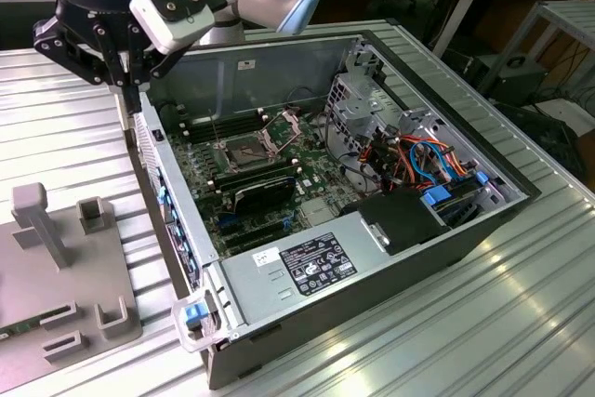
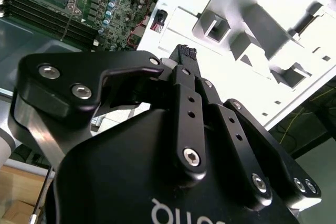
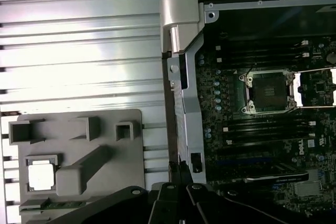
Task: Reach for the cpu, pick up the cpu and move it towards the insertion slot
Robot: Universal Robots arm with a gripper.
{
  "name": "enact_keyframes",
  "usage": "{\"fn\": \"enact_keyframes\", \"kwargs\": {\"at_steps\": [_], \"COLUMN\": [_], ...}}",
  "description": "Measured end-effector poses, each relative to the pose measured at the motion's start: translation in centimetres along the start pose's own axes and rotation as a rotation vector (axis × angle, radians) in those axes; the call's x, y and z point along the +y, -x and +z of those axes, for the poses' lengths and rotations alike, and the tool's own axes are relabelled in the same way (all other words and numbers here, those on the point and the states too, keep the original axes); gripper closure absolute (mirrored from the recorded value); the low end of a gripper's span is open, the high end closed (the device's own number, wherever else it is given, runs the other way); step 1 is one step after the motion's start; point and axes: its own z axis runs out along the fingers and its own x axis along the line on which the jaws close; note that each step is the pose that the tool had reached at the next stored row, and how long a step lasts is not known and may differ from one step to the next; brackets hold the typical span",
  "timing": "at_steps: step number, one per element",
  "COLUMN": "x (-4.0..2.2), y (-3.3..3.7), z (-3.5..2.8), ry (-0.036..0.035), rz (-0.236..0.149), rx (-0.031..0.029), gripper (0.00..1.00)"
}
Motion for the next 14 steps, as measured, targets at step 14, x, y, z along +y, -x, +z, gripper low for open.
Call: {"fn": "enact_keyframes", "kwargs": {"at_steps": [14], "x": [-0.15], "y": [-1.8], "z": [0.11], "ry": [-0.0006], "rz": [0.0], "rx": [0.0095], "gripper": [0.89]}}
